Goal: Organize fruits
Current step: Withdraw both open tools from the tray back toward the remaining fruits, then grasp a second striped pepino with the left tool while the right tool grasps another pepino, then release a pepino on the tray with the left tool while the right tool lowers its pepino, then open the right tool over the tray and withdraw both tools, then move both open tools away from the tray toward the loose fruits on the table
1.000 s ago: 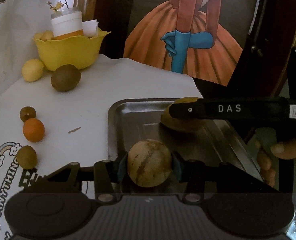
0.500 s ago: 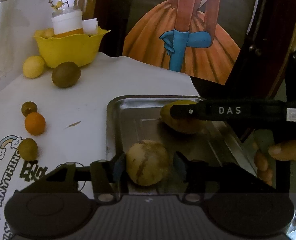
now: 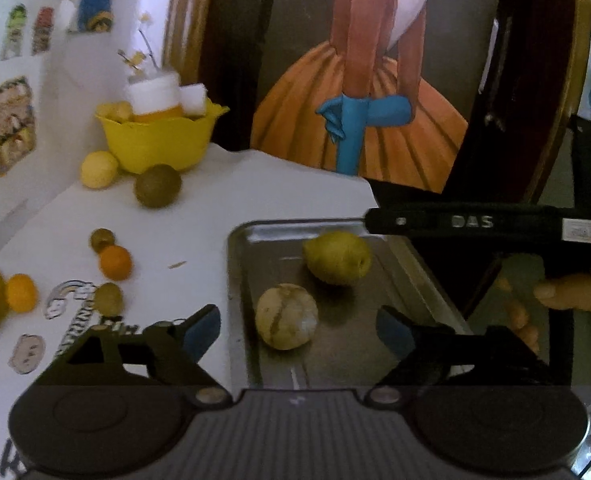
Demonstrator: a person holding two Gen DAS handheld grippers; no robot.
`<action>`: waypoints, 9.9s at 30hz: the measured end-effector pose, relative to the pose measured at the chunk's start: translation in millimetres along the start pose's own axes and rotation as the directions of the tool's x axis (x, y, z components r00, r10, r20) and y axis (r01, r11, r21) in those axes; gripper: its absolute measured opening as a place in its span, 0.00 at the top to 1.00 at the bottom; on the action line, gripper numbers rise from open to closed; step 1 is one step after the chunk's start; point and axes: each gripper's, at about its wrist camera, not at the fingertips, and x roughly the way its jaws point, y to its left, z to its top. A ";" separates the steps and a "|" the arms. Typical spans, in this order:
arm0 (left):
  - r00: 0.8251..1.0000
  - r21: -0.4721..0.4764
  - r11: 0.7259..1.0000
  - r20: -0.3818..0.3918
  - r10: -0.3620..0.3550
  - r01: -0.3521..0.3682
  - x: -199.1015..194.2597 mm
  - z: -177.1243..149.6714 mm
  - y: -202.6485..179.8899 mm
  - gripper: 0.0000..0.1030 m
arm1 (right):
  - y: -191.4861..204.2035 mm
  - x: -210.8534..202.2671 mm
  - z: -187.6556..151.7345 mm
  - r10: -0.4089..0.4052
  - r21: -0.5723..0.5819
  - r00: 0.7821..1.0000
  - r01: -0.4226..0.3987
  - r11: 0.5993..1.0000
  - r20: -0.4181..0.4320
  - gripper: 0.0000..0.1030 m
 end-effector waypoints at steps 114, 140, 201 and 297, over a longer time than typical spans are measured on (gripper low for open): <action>0.920 -0.061 0.918 -0.038 0.391 -0.393 -43.9 -46.3 212.2 0.46 | 256.0 12.8 -123.8 -0.001 0.004 0.997 0.002 1.000 -0.081 0.53; 0.994 -0.068 0.992 -0.047 0.100 -0.103 -57.3 -66.3 128.4 0.46 | 186.8 -79.2 -132.7 0.053 0.058 0.998 -0.054 0.997 0.021 0.54; 0.996 -0.017 0.996 -0.022 -0.086 0.085 27.9 -39.6 12.2 0.46 | 16.6 91.2 3.9 -0.077 -0.136 0.988 0.059 0.989 -0.131 0.54; 0.923 -0.297 0.874 -0.104 0.371 -0.385 -206.0 -119.5 164.8 0.00 | 247.6 -80.7 -113.8 0.232 -0.199 0.895 -0.324 0.925 -0.380 0.01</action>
